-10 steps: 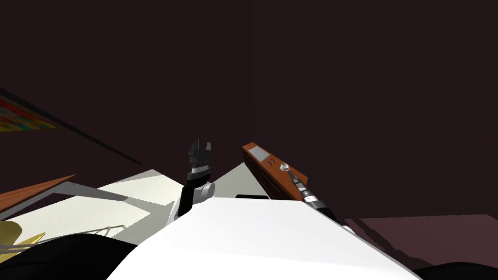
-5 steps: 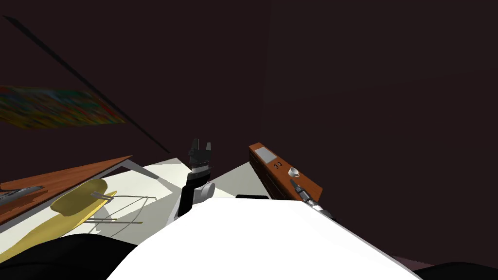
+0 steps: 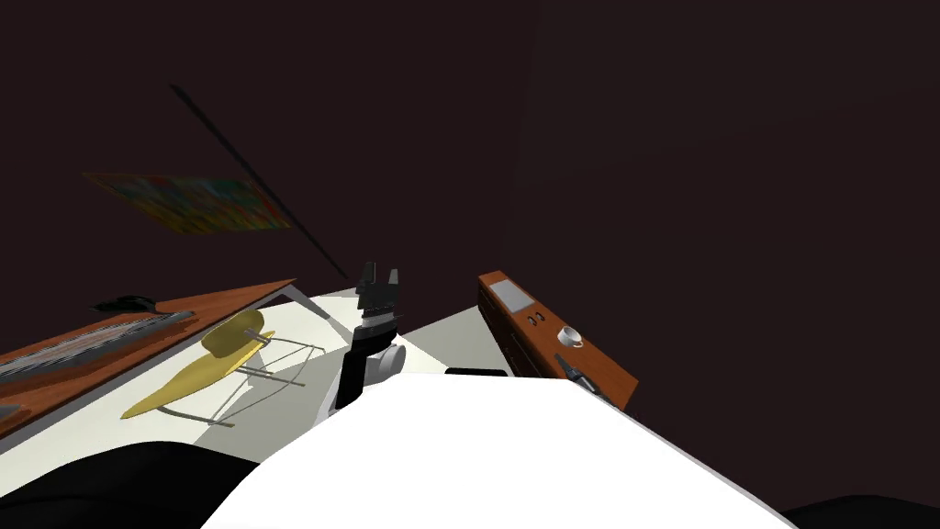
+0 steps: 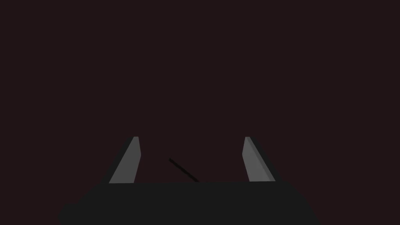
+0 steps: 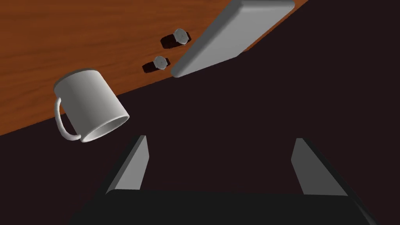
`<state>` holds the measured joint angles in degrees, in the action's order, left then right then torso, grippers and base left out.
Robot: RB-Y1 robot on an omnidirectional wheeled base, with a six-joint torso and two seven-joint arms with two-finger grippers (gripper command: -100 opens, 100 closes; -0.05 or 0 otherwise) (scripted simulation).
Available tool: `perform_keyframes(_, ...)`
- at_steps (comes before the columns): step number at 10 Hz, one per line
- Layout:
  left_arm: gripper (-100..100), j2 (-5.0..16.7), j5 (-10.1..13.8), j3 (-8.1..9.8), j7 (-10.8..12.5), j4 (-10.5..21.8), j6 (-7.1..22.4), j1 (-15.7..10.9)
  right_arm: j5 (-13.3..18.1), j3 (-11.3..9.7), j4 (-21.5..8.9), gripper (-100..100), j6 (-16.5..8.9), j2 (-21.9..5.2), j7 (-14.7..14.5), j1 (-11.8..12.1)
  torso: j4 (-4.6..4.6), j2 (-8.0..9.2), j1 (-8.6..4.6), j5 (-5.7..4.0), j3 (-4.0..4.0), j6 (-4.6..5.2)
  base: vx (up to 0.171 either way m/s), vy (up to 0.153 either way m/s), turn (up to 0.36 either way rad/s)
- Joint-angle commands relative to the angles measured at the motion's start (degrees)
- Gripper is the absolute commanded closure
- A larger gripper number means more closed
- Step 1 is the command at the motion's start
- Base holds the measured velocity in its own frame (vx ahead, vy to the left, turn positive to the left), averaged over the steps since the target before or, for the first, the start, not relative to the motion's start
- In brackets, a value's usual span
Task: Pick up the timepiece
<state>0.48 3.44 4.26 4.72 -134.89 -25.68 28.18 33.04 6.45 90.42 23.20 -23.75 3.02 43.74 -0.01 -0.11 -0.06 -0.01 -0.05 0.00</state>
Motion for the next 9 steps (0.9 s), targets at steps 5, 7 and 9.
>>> perform_keyframes(5,0,0.0,0.0,0.0,0.0,0.0,0.0,0.01,4.97,-0.16,-8.74,-100,-2.47,-2.09,1.29,0.81,-0.01,-0.05,0.02,0.01,-0.03,0.03,0.027,0.015,0.256)
perform_keyframes(7,0,0.0,0.0,0.01,0.0,0.0,0.0,0.01,6.84,-0.26,-11.96,-100,-3.42,-3.01,1.87,0.99,-0.02,-0.09,-0.01,0.0,-0.05,0.02,0.042,0.009,0.306)
perform_keyframes(9,0,0.0,0.0,0.01,0.0,0.0,0.0,0.01,8.67,-0.38,-15.17,-100,-4.37,-3.88,2.44,1.09,-0.03,-0.12,-0.01,0.0,-0.07,0.04,0.046,0.011,0.286)
